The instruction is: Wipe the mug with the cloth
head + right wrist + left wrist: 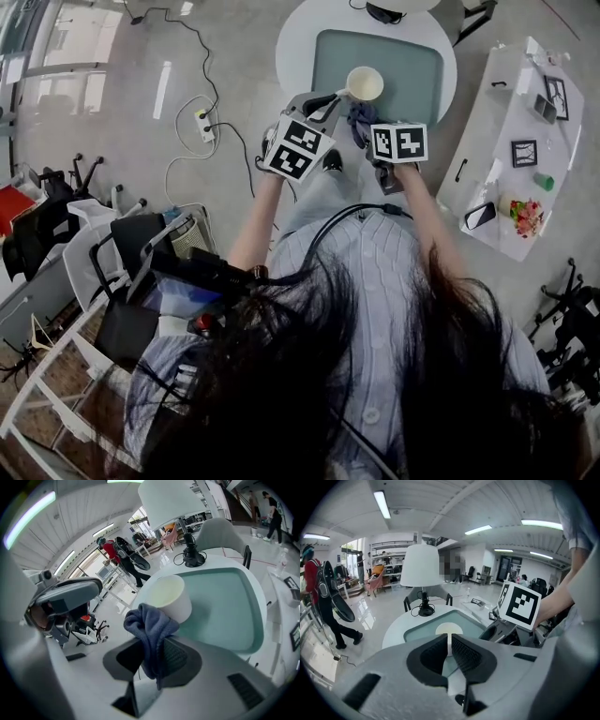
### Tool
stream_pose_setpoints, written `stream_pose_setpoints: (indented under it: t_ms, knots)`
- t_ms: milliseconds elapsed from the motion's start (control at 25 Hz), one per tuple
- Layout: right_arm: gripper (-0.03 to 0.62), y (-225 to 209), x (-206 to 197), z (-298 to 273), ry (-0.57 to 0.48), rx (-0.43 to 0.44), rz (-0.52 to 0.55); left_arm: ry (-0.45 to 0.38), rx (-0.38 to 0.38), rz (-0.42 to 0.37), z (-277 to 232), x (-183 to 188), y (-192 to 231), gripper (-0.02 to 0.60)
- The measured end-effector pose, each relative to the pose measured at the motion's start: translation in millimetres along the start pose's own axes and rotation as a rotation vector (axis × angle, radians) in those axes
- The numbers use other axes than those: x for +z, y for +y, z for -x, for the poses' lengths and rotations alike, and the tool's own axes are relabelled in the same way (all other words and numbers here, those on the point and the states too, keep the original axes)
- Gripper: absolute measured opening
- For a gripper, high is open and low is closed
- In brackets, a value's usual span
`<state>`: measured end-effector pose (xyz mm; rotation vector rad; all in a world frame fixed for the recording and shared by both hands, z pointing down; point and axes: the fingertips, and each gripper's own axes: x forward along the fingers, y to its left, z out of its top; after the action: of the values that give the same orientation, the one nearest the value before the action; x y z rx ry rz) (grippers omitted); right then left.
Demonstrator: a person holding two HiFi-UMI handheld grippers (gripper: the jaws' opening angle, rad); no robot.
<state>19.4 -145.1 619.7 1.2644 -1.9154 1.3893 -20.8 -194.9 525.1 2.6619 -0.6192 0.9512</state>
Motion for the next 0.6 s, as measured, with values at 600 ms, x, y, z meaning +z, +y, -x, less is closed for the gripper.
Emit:
stream_pose_setpoints:
  t_ms: [600]
  knots:
    - [0.098,-27.5,0.9,15.9,-0.006,0.008,-0.037,0.24,-0.069,-0.293,-56.3,-16.6,-28.8,0.02]
